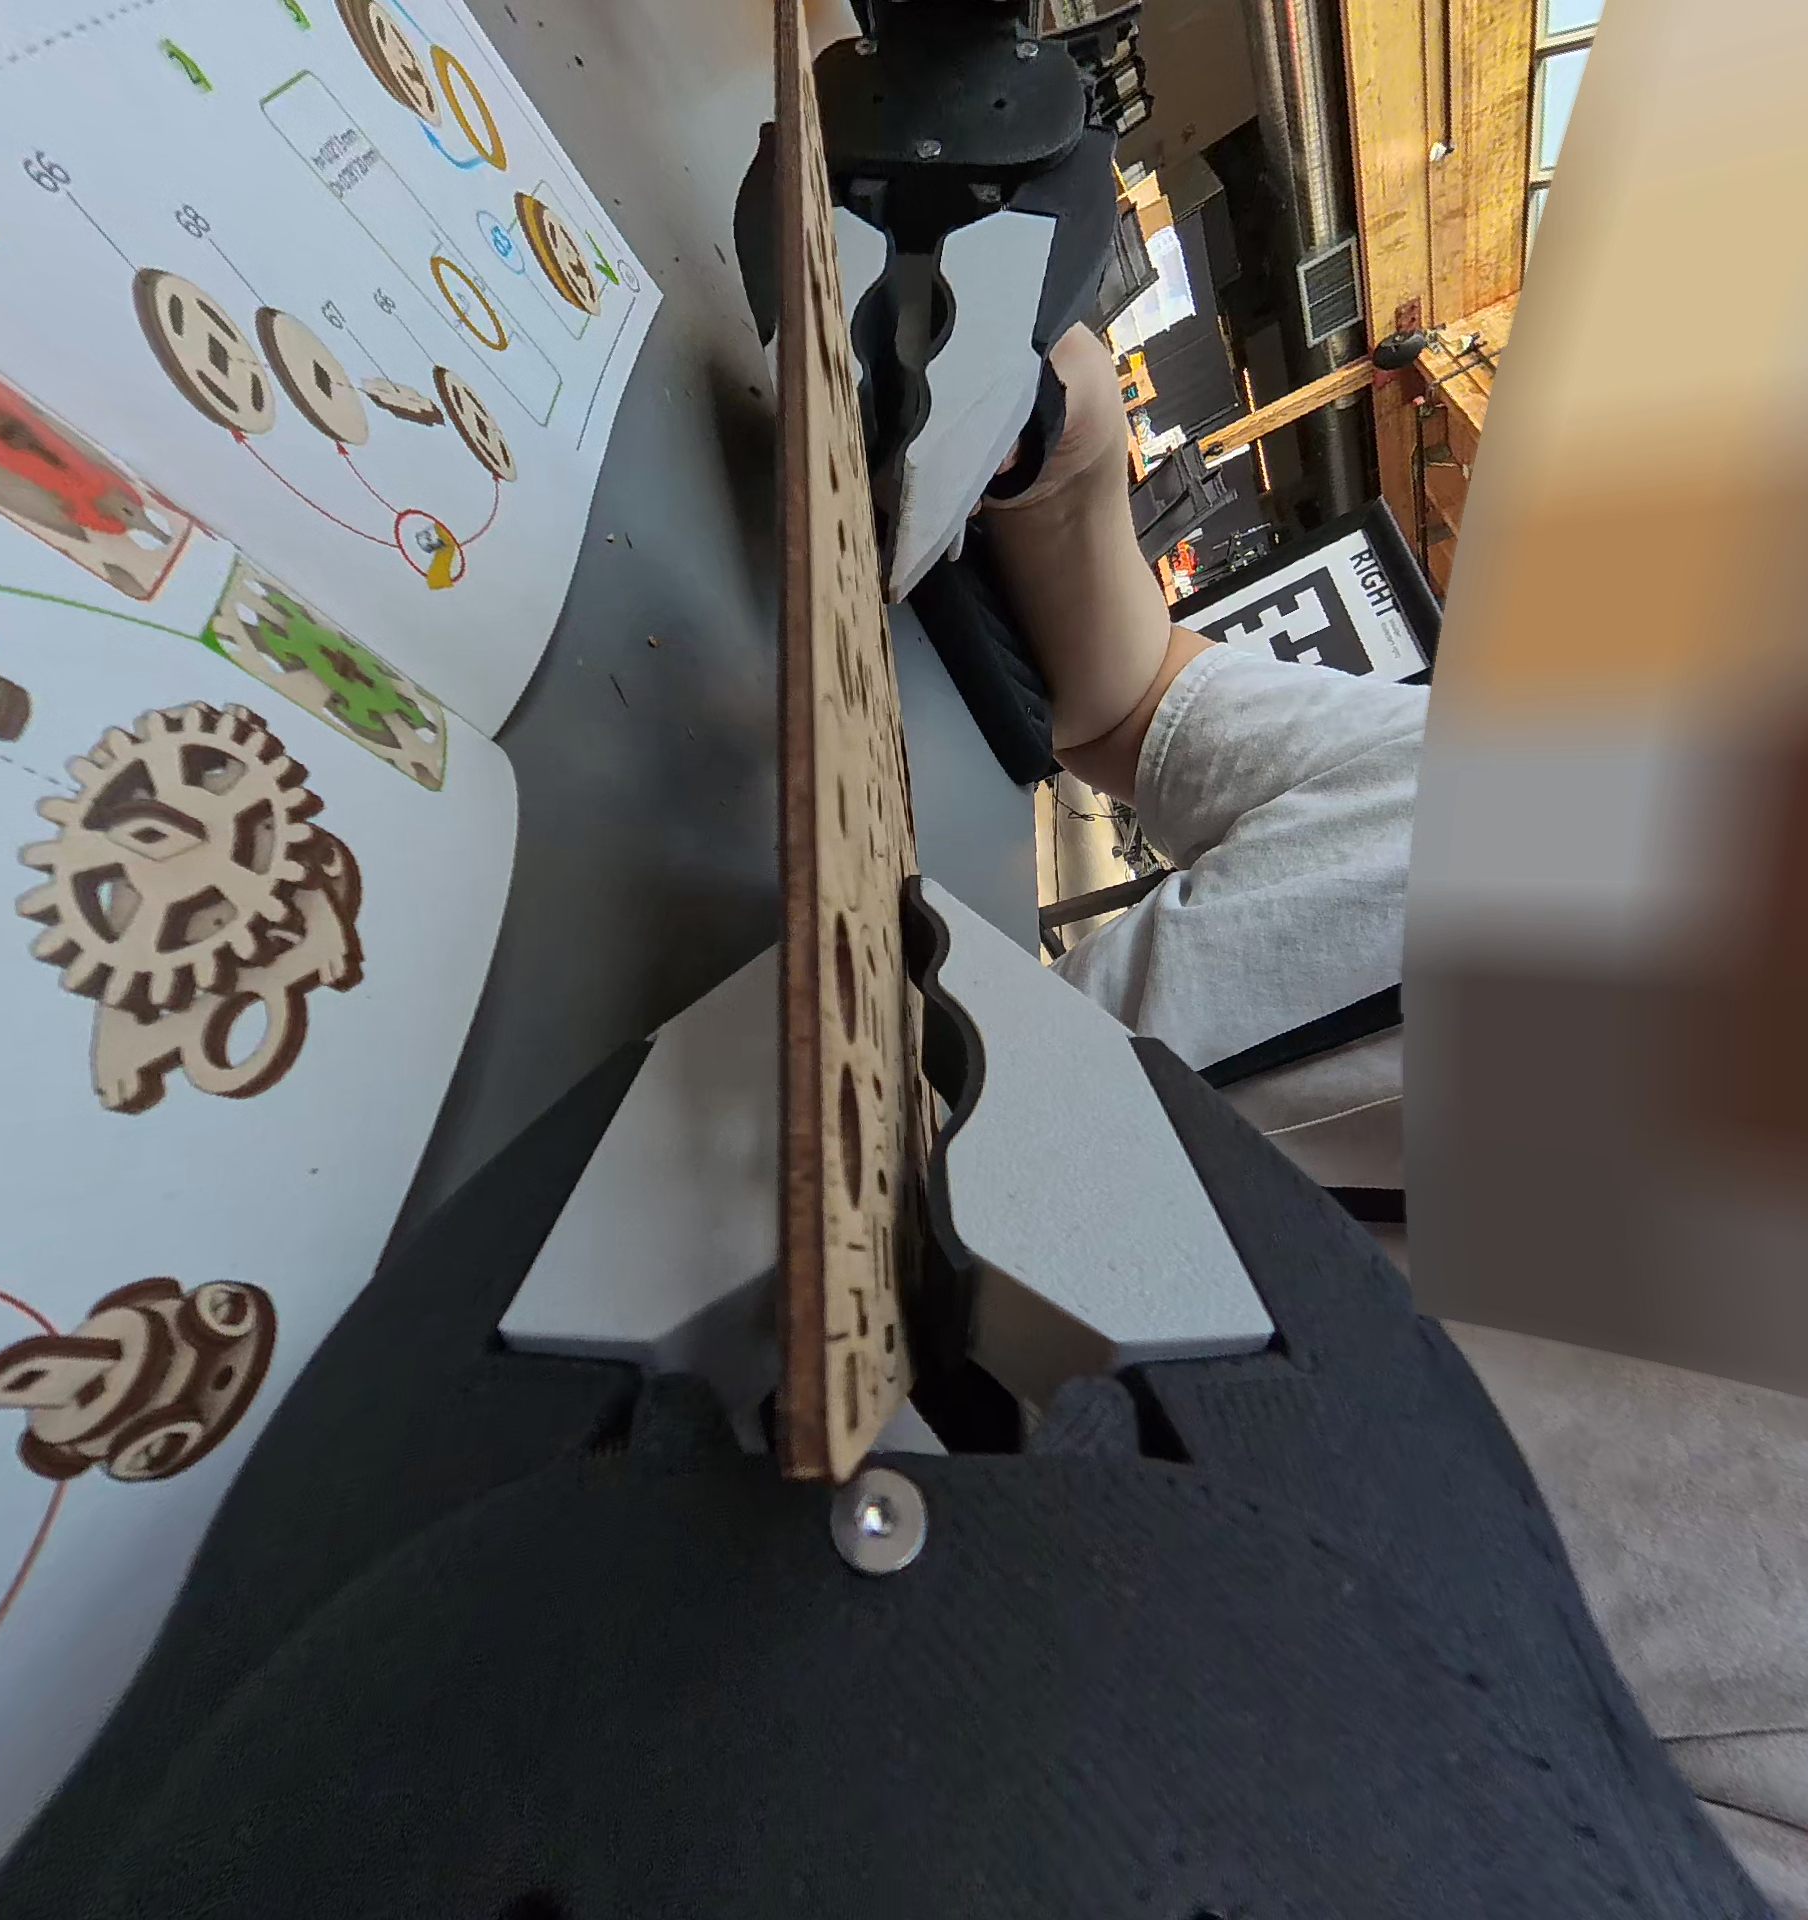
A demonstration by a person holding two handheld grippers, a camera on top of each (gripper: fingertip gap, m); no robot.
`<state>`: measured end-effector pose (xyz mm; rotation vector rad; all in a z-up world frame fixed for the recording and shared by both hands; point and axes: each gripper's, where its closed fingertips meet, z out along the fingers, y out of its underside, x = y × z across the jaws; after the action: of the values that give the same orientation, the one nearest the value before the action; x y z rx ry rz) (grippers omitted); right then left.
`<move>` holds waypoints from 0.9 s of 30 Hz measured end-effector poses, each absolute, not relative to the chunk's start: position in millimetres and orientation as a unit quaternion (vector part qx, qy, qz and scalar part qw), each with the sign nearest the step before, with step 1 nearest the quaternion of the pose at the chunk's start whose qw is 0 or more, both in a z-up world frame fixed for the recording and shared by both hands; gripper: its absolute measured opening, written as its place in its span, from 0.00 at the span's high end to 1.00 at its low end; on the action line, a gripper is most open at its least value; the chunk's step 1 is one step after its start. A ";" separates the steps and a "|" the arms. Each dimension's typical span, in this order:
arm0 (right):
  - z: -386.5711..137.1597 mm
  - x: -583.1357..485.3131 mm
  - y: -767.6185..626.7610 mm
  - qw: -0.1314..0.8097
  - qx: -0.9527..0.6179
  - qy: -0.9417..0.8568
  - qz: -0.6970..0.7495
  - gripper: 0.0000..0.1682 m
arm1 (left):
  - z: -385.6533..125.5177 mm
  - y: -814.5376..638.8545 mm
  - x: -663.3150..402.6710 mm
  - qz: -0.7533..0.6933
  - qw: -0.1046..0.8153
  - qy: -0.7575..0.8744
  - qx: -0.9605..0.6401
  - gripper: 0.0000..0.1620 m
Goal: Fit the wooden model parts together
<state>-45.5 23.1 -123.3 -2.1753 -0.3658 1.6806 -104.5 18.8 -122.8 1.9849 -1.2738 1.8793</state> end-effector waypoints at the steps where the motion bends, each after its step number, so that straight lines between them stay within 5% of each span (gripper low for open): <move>1: -123.4 -45.6 23.0 0.183 -0.771 -0.130 0.596 0.98 | -123.0 18.8 -104.5 0.622 0.063 -0.422 0.657 0.99; 27: -119.9 -46.0 10.2 0.172 -0.765 -0.182 0.593 1.00 | -121.0 10.6 -106.1 0.621 0.069 -0.443 0.643 0.99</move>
<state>-46.0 10.2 -119.9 -2.1728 -0.5179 1.6826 -106.1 10.6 -121.0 1.9363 -1.3340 1.8687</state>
